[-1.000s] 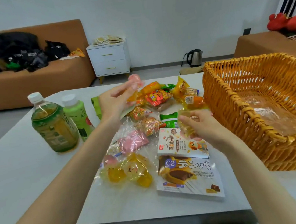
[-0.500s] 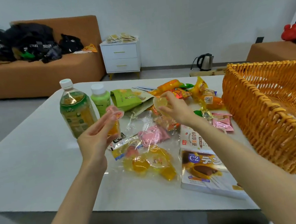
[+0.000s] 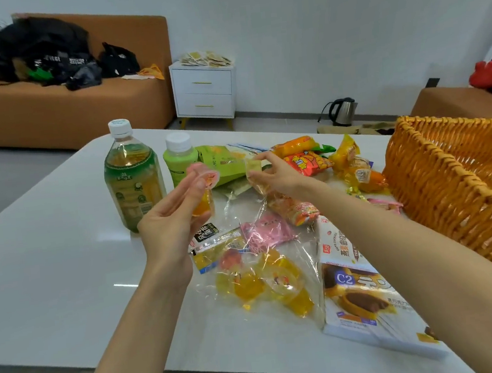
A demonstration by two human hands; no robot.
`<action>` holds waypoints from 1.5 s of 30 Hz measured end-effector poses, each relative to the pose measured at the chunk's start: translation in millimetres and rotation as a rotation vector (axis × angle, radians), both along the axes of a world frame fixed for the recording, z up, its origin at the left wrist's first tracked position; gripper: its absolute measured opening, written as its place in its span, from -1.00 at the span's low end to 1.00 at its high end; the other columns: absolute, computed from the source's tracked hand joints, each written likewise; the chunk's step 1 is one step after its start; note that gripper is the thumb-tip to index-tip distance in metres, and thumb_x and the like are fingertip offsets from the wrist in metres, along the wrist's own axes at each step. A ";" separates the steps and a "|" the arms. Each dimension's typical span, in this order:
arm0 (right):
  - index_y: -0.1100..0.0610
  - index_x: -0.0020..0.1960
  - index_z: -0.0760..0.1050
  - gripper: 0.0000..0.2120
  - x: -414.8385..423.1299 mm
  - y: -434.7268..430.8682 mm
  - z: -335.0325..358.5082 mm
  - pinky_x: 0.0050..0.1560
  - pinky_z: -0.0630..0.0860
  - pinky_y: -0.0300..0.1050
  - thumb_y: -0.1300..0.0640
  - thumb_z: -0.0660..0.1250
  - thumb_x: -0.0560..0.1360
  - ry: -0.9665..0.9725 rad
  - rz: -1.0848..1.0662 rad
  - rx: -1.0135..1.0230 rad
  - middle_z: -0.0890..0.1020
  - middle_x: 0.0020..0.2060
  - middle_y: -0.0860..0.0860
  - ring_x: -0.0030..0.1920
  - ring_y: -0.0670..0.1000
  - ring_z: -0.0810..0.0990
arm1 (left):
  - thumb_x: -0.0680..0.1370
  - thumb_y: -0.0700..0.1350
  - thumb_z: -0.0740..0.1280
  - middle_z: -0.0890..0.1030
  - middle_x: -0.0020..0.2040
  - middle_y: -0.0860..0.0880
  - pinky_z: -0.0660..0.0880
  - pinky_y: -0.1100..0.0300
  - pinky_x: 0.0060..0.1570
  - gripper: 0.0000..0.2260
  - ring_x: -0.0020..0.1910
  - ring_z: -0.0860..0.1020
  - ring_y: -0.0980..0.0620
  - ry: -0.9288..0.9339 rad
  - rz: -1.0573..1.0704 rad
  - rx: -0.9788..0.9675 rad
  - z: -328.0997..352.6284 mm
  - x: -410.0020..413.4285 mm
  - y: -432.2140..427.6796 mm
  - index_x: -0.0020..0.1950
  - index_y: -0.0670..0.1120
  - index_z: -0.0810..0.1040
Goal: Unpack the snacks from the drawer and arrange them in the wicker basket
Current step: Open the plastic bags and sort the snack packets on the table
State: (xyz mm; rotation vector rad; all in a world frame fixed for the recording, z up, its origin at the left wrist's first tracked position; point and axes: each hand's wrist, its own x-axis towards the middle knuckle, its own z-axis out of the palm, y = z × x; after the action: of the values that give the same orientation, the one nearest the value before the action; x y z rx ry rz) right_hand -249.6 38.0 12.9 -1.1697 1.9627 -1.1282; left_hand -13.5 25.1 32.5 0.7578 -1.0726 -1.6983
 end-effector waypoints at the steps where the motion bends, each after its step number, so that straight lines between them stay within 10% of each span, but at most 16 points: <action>1: 0.09 0.34 0.30 -0.64 -2.8 1.5 4.3 -0.17 0.57 -0.16 0.06 0.27 0.59 -0.021 0.004 0.028 0.58 0.07 0.11 -0.07 0.02 0.59 | 0.45 -0.11 0.46 0.68 0.06 0.12 0.52 0.40 -0.27 -0.70 0.01 0.63 0.22 0.006 -0.008 0.006 -0.2 -1.0 0.2 0.18 -0.06 0.65; 8: 0.03 0.40 0.32 -0.48 -17.7 14.6 32.2 0.25 0.48 0.06 -0.15 0.29 0.53 0.313 0.212 0.506 0.46 0.29 0.05 0.16 0.06 0.53 | 0.45 -0.12 0.46 0.68 0.06 0.11 0.51 0.41 -0.27 -0.72 -0.03 0.62 0.25 0.018 -0.007 0.028 -2.3 2.6 -3.3 0.16 -0.05 0.66; 14: 0.17 0.41 0.34 -0.58 -23.4 24.1 57.4 -0.23 0.55 -0.32 0.04 0.25 0.60 0.411 0.299 0.711 0.49 0.24 0.08 0.06 0.02 0.57 | 0.44 -0.11 0.47 0.68 0.06 0.10 0.52 0.40 -0.27 -0.71 0.01 0.62 0.19 0.019 -0.015 0.049 -1.0 1.0 -2.7 0.16 -0.04 0.65; 19: 0.12 0.27 0.46 -0.76 -18.1 21.3 50.8 0.04 0.62 -0.14 0.23 0.20 0.62 0.175 0.452 0.899 0.47 0.33 0.22 0.25 0.12 0.55 | 0.43 -0.11 0.47 0.68 0.05 0.10 0.52 0.39 -0.27 -0.71 0.01 0.62 0.19 0.024 -0.014 0.073 0.2 -2.6 -0.4 0.15 -0.04 0.66; 24: 0.18 0.34 0.42 -0.70 -2.2 31.5 49.6 0.31 0.47 -0.04 0.24 0.07 0.67 -0.285 0.678 0.824 0.51 0.32 0.15 0.28 0.07 0.54 | 0.42 -0.11 0.48 0.69 0.02 0.09 0.53 0.38 -0.28 -0.71 -0.02 0.63 0.18 0.015 -0.039 0.085 1.0 -8.8 5.5 0.14 -0.04 0.66; 29: 0.15 0.14 0.54 -0.85 -15.5 49.2 40.9 -0.02 0.58 -0.22 0.18 0.29 0.58 0.370 0.129 0.312 0.63 0.10 0.12 -0.03 -0.01 0.63 | 0.41 -0.12 0.49 0.69 -0.01 0.10 0.54 0.37 -0.27 -0.71 -0.04 0.63 0.18 0.009 -0.053 0.085 0.4 -8.2 5.4 0.13 -0.03 0.66; 32: 0.25 0.07 0.55 -0.65 -27.6 61.9 22.6 -0.01 0.50 -0.16 -0.05 0.35 0.53 0.729 0.012 0.408 0.59 -0.07 0.04 -0.10 -0.02 0.52 | 0.41 -0.11 0.49 0.69 -0.02 0.11 0.55 0.36 -0.26 -0.71 -0.04 0.64 0.18 0.001 -0.064 0.081 -0.2 -7.9 6.1 0.14 -0.03 0.66; 36: 0.14 -0.17 0.55 -0.67 -25.0 72.1 7.2 -0.12 0.46 -0.21 -0.13 0.31 0.53 0.496 -0.004 0.534 0.59 -0.21 0.03 -0.17 0.00 0.51 | 0.42 -0.11 0.48 0.69 0.01 0.09 0.54 0.36 -0.26 -0.70 -0.01 0.63 0.17 0.006 -0.078 0.079 0.1 -7.3 7.6 0.15 -0.03 0.66; 45: 0.19 -0.07 0.49 -0.85 35.3 95.7 76.7 -0.22 0.56 -0.21 0.11 0.27 0.59 0.563 0.053 -0.042 0.65 -0.22 -0.09 -0.29 -0.20 0.61 | 0.47 -0.15 0.44 0.70 0.00 0.09 0.51 0.38 -0.26 -0.77 -0.08 0.63 0.19 0.134 -0.099 0.004 30.3 -2.6 10.6 0.12 -0.04 0.65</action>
State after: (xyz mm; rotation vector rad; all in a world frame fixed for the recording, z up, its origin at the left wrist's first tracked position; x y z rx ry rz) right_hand -214.3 133.7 89.7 -1.6894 2.3000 -0.8750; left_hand -16.2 35.6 62.8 0.5928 -1.0283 -1.8085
